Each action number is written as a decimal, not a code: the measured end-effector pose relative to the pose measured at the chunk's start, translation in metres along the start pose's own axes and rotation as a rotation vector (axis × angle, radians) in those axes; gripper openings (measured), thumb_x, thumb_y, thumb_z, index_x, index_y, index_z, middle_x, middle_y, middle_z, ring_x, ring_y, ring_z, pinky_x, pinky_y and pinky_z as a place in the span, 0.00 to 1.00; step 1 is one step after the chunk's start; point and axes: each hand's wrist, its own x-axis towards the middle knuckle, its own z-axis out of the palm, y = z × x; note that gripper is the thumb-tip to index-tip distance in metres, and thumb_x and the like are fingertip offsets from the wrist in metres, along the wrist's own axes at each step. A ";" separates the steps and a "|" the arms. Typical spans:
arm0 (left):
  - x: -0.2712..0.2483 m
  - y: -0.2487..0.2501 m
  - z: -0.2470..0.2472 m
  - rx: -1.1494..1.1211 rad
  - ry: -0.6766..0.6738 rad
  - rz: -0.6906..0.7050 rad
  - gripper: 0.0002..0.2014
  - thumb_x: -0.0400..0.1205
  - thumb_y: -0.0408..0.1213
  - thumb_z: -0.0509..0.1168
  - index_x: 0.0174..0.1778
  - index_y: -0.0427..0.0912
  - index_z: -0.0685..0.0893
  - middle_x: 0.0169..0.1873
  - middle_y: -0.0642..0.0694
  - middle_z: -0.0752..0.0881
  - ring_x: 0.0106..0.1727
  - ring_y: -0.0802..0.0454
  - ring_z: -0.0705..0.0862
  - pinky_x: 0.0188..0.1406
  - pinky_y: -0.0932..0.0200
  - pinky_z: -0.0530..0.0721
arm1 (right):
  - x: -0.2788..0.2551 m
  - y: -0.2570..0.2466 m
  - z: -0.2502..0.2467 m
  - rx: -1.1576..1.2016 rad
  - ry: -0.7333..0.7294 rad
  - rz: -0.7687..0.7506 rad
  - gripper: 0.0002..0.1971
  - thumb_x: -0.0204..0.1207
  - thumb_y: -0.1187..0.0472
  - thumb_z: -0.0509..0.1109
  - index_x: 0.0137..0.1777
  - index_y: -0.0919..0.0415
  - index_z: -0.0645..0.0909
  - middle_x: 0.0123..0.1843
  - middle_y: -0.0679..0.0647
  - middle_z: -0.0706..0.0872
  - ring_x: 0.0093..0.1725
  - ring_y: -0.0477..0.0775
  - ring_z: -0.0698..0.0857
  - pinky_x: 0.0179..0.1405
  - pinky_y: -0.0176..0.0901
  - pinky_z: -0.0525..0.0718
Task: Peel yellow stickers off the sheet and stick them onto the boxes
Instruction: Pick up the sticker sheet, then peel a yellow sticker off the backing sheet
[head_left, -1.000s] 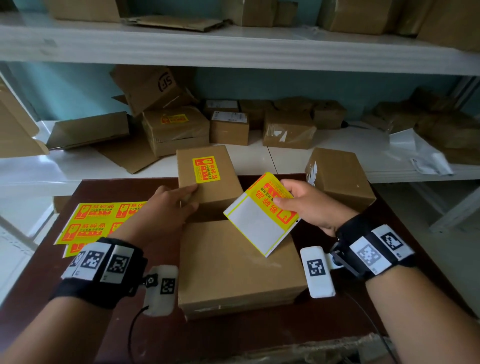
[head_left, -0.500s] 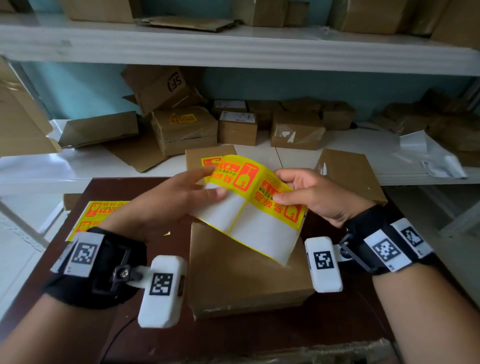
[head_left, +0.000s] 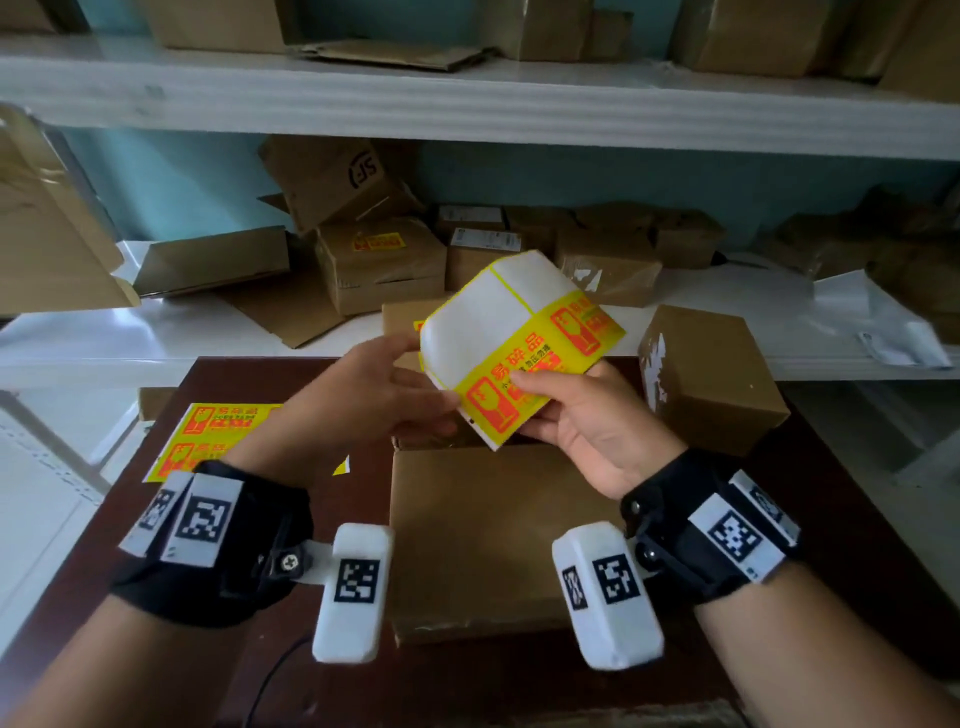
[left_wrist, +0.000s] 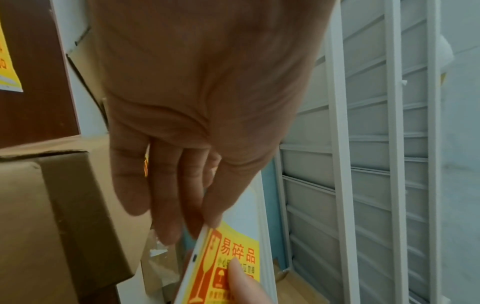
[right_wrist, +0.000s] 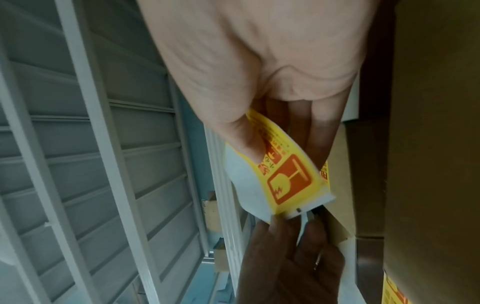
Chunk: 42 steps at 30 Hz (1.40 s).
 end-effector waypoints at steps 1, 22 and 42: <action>0.000 0.001 0.001 -0.023 0.042 0.022 0.24 0.79 0.26 0.73 0.71 0.42 0.78 0.48 0.32 0.92 0.50 0.34 0.92 0.51 0.45 0.89 | -0.001 0.002 0.002 0.013 -0.007 0.010 0.14 0.79 0.71 0.71 0.62 0.59 0.82 0.58 0.61 0.92 0.54 0.61 0.92 0.53 0.58 0.91; 0.012 -0.004 -0.004 -0.119 0.279 0.094 0.12 0.88 0.37 0.62 0.44 0.37 0.88 0.30 0.50 0.87 0.33 0.58 0.82 0.29 0.66 0.83 | 0.012 -0.002 -0.012 -0.065 0.288 -0.023 0.10 0.78 0.54 0.77 0.48 0.55 0.77 0.33 0.47 0.74 0.27 0.44 0.75 0.24 0.37 0.75; 0.007 0.002 0.031 -0.095 0.146 0.113 0.09 0.82 0.39 0.71 0.50 0.37 0.91 0.44 0.36 0.92 0.46 0.44 0.91 0.48 0.49 0.90 | 0.003 0.000 0.002 -0.850 0.084 -0.440 0.05 0.76 0.52 0.79 0.46 0.51 0.89 0.41 0.44 0.90 0.44 0.44 0.89 0.43 0.46 0.92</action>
